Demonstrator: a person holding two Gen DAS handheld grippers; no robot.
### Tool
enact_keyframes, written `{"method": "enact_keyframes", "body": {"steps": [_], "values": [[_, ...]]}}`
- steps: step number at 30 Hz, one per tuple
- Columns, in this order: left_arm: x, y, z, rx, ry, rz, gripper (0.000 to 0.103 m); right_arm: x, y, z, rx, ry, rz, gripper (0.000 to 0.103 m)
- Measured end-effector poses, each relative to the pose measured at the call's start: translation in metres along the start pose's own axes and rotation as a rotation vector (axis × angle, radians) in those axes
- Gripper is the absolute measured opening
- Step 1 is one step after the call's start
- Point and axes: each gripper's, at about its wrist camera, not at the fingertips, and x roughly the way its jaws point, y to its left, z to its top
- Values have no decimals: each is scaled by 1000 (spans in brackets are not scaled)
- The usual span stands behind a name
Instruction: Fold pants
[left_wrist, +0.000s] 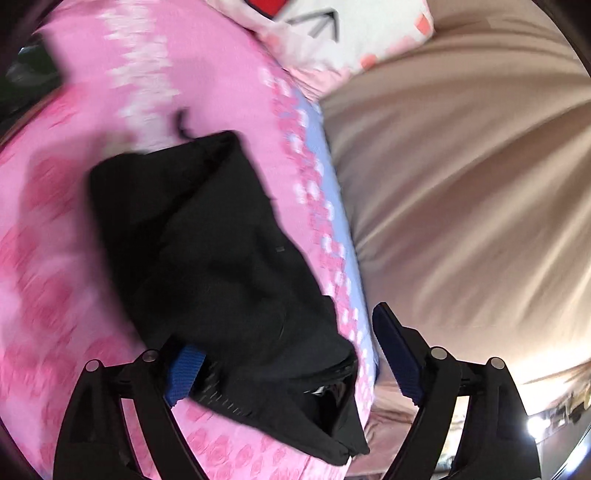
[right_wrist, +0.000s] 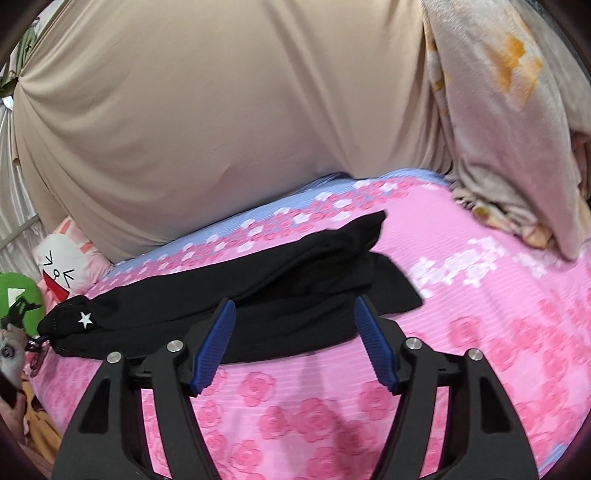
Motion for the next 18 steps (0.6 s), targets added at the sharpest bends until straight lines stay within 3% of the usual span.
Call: {"method": "enact_keyframes", "body": {"steps": [1, 2, 3, 5, 8, 9, 12, 14, 15, 17, 18], "values": [[-2, -7, 3, 42, -2, 24, 34, 1, 2, -1, 2, 1, 2, 65], [-4, -20, 7, 112, -1, 54, 14, 1, 2, -2, 3, -1, 0, 65], [-11, -32, 7, 169, 3, 51, 14, 0, 4, -2, 3, -4, 2, 65], [-25, -40, 1, 237, -4, 111, 14, -5, 5, -4, 4, -10, 5, 65], [-13, 0, -12, 266, 53, 327, 15, -1, 2, -10, -1, 21, -30, 65], [-6, 18, -14, 252, 75, 364, 16, 2, -1, -11, 4, 34, -43, 65], [-9, 47, -14, 161, 73, 253, 19, 14, -9, -10, 56, 82, -81, 65], [-19, 36, -16, 184, 28, 223, 24, 17, -13, -7, 94, 88, -78, 66], [-22, 30, -17, 204, 7, 229, 29, 18, -16, -5, 120, 85, -68, 69], [-24, 13, -16, 239, -30, 246, 60, 19, -22, -2, 174, 80, -49, 71], [-24, 9, -15, 243, -35, 242, 63, 21, -25, 0, 194, 78, -47, 71]]}}
